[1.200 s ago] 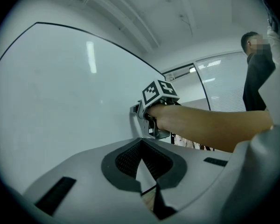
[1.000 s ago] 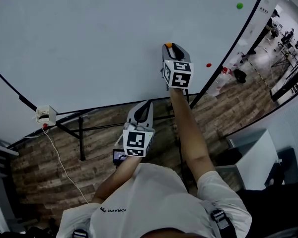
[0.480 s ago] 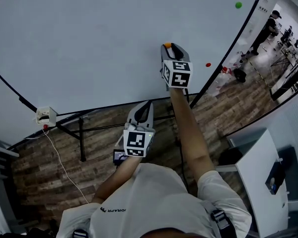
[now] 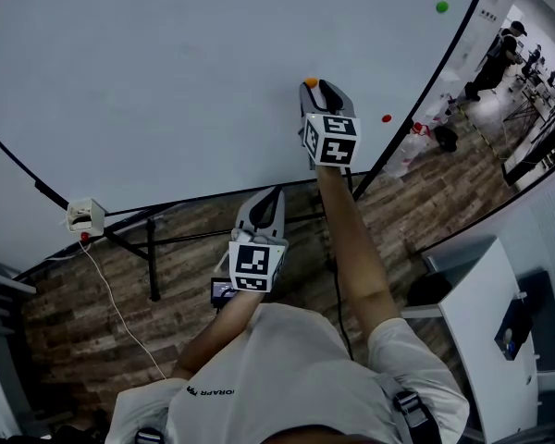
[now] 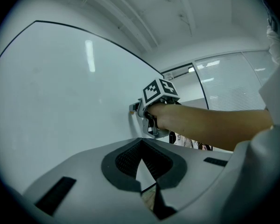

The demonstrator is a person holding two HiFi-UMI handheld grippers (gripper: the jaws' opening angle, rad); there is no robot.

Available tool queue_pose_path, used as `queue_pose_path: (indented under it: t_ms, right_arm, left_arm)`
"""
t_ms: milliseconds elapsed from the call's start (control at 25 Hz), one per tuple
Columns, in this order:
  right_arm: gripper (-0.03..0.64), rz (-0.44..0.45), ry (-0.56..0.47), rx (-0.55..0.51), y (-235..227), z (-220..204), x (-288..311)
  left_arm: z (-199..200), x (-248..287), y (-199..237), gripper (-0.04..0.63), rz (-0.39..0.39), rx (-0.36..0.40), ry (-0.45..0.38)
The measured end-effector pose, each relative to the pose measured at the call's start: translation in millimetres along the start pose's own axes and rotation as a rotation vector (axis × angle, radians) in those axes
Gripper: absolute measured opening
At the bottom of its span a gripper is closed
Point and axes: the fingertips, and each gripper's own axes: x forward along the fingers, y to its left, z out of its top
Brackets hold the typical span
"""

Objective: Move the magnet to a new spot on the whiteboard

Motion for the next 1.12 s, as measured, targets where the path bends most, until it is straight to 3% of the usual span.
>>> queue_pose_path:
  t_ms: [680, 1120]
  right_arm:
    - [0.043, 0.019, -0.037, 0.003, 7, -5, -29]
    - [0.014, 0.03, -0.079, 0.0, 18, 5, -50]
  left_arm:
    - [2, -3, -3, 0.003, 0.001, 0.0, 0.001]
    - [2, -7, -2, 0.003, 0.005, -0.003, -0.003]
